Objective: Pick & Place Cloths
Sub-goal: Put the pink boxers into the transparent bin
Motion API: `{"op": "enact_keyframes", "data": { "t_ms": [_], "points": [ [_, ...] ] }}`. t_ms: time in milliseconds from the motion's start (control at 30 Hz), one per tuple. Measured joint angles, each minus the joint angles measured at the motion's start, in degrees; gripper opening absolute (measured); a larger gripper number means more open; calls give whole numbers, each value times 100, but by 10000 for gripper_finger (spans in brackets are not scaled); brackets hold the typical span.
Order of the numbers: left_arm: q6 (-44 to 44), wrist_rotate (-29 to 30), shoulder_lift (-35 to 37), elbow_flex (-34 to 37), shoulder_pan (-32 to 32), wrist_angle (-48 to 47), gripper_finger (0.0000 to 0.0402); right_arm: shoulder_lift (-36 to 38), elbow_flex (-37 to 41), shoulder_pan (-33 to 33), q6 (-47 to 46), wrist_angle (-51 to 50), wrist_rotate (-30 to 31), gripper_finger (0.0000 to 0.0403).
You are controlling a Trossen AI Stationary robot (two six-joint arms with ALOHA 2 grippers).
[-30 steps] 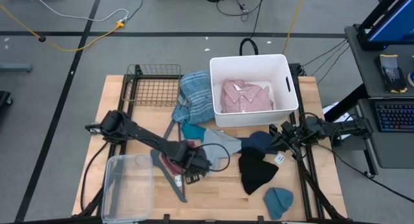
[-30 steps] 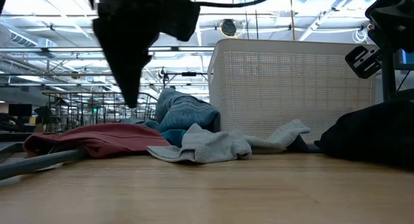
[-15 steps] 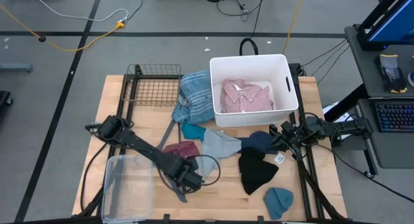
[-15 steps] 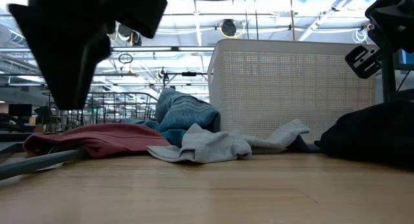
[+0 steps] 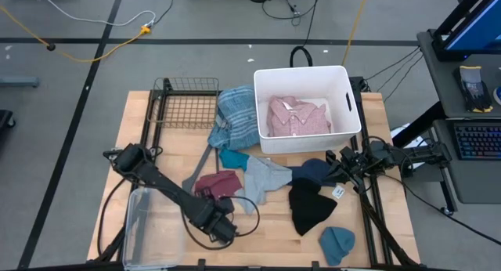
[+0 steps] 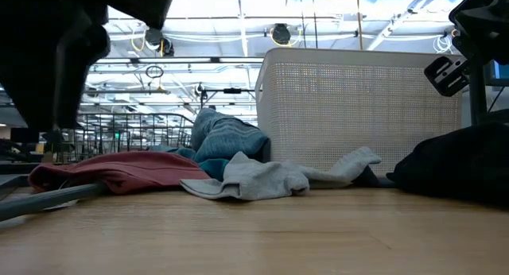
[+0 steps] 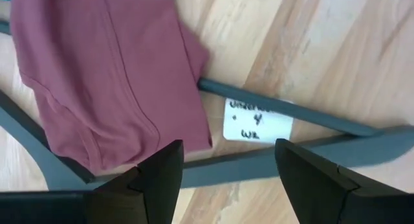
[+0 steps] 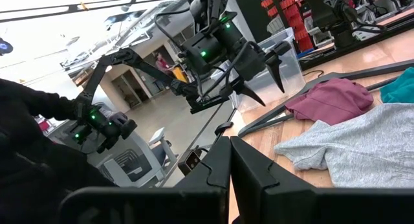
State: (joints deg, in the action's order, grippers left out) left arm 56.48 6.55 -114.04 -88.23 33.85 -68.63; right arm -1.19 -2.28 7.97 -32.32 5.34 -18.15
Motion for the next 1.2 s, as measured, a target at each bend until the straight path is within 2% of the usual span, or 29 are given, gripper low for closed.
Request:
{"op": "enact_keyframes", "data": {
  "t_ms": [267, 500, 733, 1067, 1200],
  "points": [
    [76, 206, 9, 148, 36, 186, 248, 0, 1, 2, 1, -1, 0, 4],
    [524, -101, 9, 660, 25, 488, 248, -2, 0, 2, 0, 0, 0, 4],
    [581, -45, 9, 893, 25, 1065, 248, -2, 0, 2, 0, -2, 0, 4],
    [582, -9, 32, 1305, 25, 1425, 248, -2, 0, 2, -2, -2, 0, 4],
    [563, -13, 37, 1355, 14, 1555, 231, -2, 0, 2, -58, -2, 0, 4]
  ]
}}
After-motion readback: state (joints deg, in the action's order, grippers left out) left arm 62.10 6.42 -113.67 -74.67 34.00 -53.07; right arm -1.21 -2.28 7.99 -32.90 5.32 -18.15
